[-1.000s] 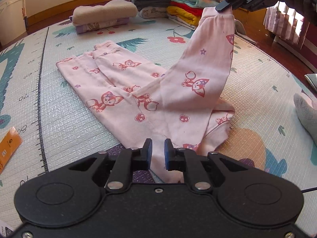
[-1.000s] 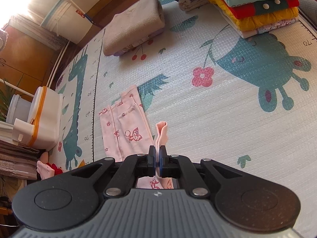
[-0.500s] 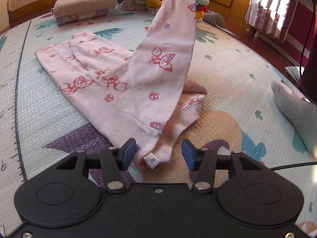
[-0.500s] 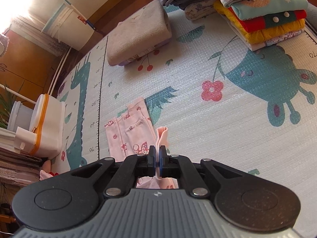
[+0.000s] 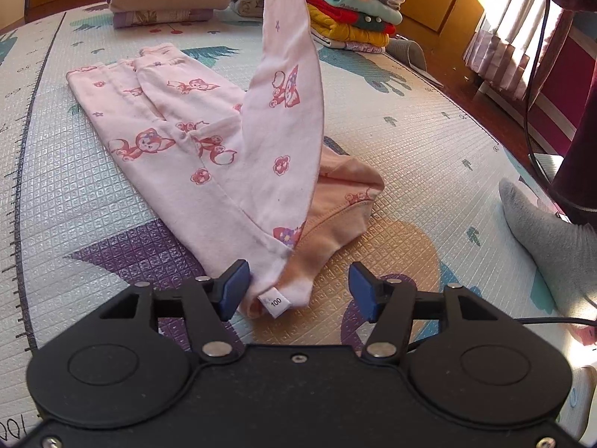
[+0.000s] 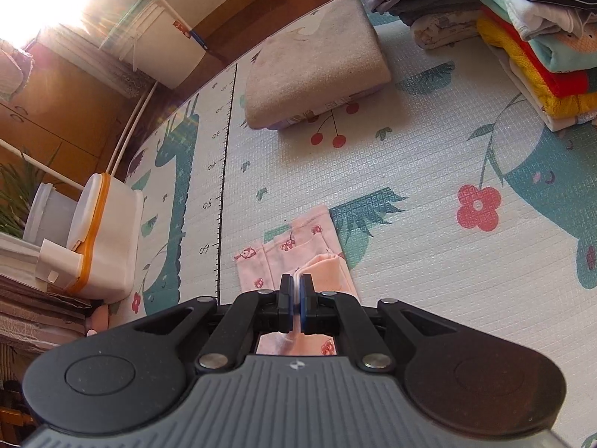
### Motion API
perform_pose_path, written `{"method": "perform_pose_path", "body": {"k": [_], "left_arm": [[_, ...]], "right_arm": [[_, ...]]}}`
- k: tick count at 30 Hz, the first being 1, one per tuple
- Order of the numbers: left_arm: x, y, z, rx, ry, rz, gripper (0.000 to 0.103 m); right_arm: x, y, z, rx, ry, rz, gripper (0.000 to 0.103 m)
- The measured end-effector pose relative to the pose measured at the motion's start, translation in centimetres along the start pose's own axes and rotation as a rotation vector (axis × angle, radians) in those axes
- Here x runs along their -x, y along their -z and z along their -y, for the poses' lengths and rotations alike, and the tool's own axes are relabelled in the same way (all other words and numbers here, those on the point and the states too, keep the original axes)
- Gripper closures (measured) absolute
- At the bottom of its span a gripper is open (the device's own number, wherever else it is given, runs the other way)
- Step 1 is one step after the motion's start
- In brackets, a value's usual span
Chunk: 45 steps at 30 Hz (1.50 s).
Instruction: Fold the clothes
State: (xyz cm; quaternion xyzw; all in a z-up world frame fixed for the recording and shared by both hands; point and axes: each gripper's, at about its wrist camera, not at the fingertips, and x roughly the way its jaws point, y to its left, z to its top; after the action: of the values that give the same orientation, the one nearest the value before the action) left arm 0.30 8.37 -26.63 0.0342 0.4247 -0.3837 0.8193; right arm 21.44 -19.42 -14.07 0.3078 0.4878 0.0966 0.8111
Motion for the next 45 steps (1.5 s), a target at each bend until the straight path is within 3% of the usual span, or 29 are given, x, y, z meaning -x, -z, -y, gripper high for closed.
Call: {"method": "perform_pose_path", "body": {"k": [14,23,32,35,39,45], "left_arm": [[0.4,0.5,-1.9,0.198,0.081,0.05,0.041],[0.7,0.7,-3.5,0.341,0.145,0.075,0.041],[0.8,2.1,-6.8,0.666,0.266,0.131,0.041],[1.0,2.7,-7.6,0.767,0.298,0.155,0.041],[1.1,2.7,-7.8,0.796,0.301,0.165,0.041],[1.3,2.7,-8.2,0.82,0.306,0.17,0.041]], "right_arm": [[-9.6,-1.8,-5.7,0.135,0.029,-0.073,0.098],[-15.6,-2.2,-6.7,0.182,0.081,-0.119,0.098],[-19.5,-2.0,-7.0,0.233,0.134,-0.15,0.098],[-20.4,-2.0,-6.7,0.222,0.107,-0.158,0.093],[-19.9,-2.1,-6.5,0.255,0.053,-0.122,0.074],[-19.6,-0.7,-5.8,0.477,0.098,-0.123,0.073]]}}
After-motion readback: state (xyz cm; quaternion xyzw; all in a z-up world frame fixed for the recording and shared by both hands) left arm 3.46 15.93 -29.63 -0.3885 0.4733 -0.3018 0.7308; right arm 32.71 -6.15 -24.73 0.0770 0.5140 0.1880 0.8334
